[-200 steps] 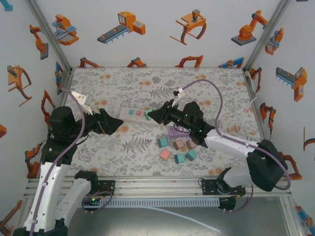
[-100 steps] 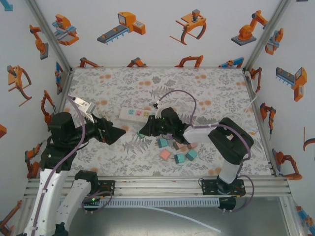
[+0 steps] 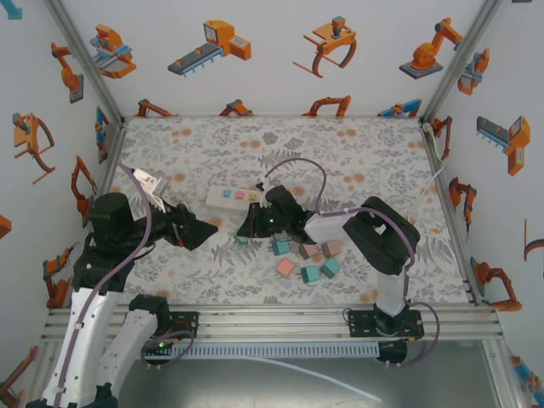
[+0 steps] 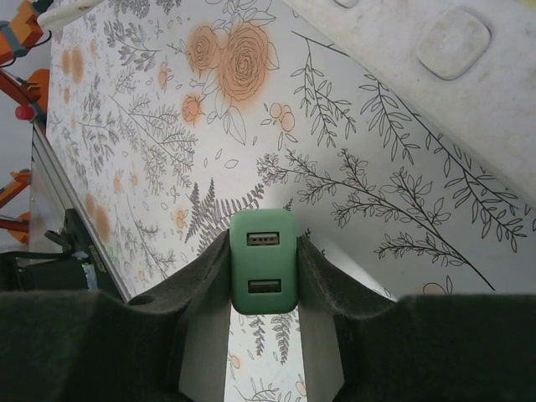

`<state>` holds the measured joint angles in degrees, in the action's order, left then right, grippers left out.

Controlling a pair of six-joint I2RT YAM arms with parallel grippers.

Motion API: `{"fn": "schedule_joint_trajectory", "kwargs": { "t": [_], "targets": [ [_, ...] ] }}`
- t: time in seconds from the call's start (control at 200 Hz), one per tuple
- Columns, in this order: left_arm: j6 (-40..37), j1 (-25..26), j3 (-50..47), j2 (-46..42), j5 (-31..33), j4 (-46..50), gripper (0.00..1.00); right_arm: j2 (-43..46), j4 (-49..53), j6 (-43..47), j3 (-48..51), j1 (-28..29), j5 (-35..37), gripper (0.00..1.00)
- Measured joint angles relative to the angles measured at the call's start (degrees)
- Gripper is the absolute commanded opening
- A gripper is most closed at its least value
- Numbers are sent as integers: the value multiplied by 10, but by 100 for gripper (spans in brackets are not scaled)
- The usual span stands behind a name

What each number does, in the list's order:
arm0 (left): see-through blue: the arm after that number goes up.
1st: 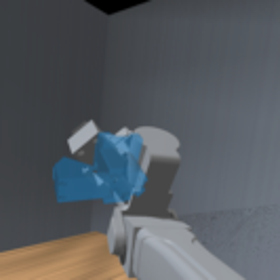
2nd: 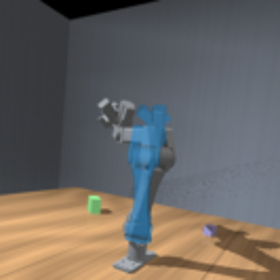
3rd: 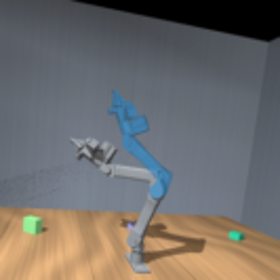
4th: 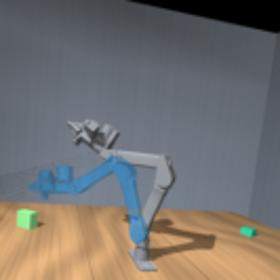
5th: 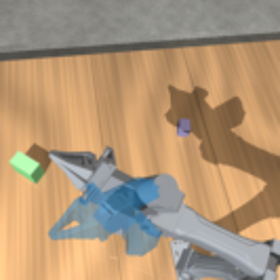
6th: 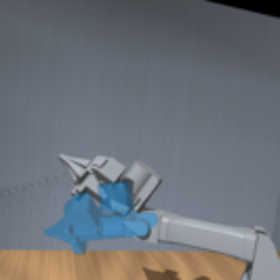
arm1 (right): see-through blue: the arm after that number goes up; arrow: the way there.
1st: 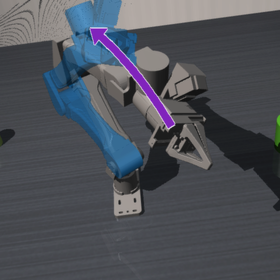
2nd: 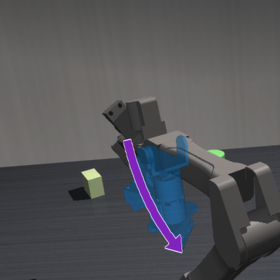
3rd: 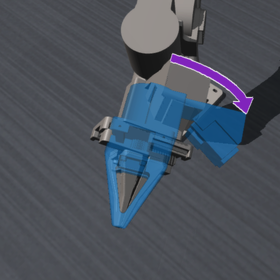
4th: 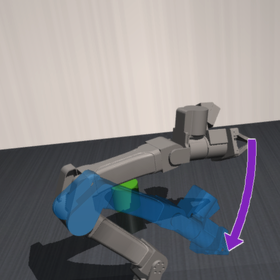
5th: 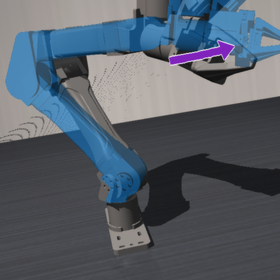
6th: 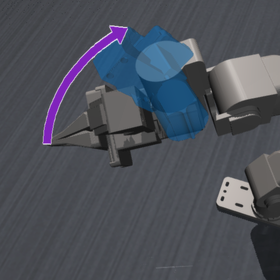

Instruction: Pull the plug off the socket

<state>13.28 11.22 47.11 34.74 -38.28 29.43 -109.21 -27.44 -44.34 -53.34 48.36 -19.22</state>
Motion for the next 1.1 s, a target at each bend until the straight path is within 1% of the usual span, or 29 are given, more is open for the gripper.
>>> {"fn": "schedule_joint_trajectory", "kwargs": {
  "t": [0.075,0.125,0.38,0.506,0.646,0.746,0.806,0.876,1.066,1.101],
  "targets": [
    [0,0,0,3,7,1,97,0,14,-1,0,0,3,51],
    [0,0,0,5,14,2,97,0,20,-2,0,0,5,52],
    [0,0,-2,14,66,4,97,25,48,10,3,0,17,55],
    [2,1,-9,22,104,6,97,80,80,33,8,0,38,57],
    [16,1,-15,33,188,8,97,178,118,77,12,-6,79,60],
    [35,1,-21,43,268,5,97,258,146,122,26,-24,131,69],
    [49,1,-34,45,316,-6,97,308,165,153,37,-41,177,77],
    [63,1,-57,45,368,-24,97,365,183,191,59,-59,236,82],
    [84,1,-126,43,471,-82,97,510,195,287,153,-122,381,98],
    [86,1,-138,43,487,-94,97,531,195,301,172,-137,405,99]
  ]
}}
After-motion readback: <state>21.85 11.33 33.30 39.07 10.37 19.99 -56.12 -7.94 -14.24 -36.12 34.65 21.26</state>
